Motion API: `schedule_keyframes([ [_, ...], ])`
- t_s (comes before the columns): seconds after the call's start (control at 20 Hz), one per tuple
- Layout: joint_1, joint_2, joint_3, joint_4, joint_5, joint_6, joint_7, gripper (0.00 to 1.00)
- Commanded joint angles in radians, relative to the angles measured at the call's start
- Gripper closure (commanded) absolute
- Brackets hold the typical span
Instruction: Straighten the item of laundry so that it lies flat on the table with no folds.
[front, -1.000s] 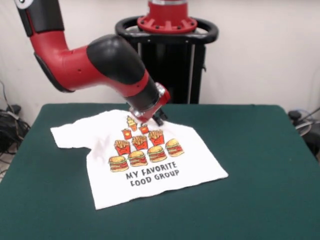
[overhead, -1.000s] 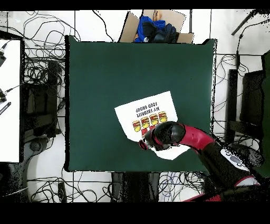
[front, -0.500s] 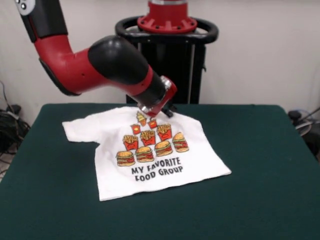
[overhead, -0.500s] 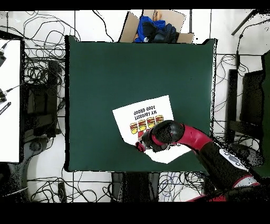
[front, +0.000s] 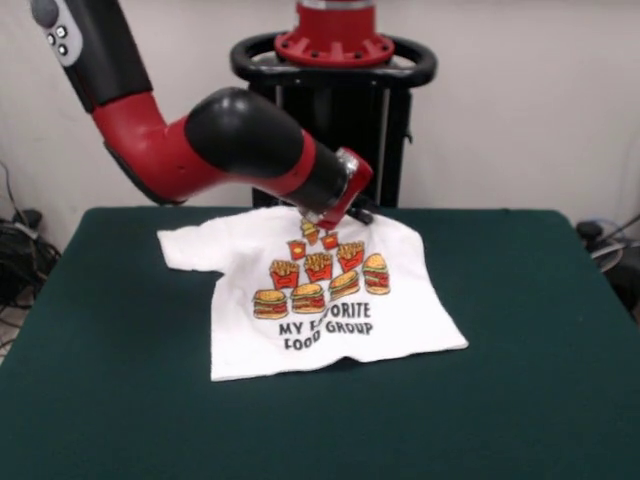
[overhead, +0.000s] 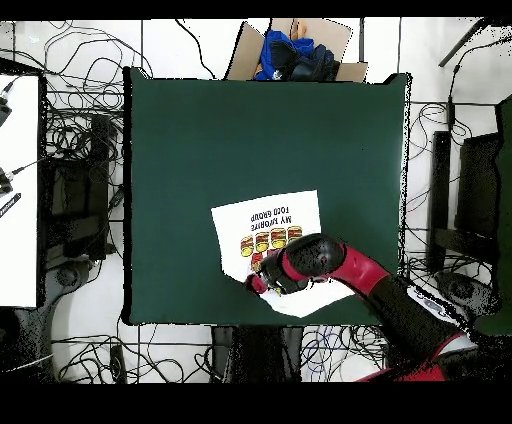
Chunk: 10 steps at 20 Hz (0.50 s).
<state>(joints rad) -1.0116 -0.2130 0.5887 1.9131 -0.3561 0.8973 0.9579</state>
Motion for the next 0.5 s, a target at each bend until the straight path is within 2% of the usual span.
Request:
schedule_keyframes([
  [0.05,-0.025,0.118,0.085,0.004,0.082,0.075,-0.04,1.0],
  [0.5,-0.037,0.188,0.058,-0.075,0.056,0.166,-0.093,1.0],
])
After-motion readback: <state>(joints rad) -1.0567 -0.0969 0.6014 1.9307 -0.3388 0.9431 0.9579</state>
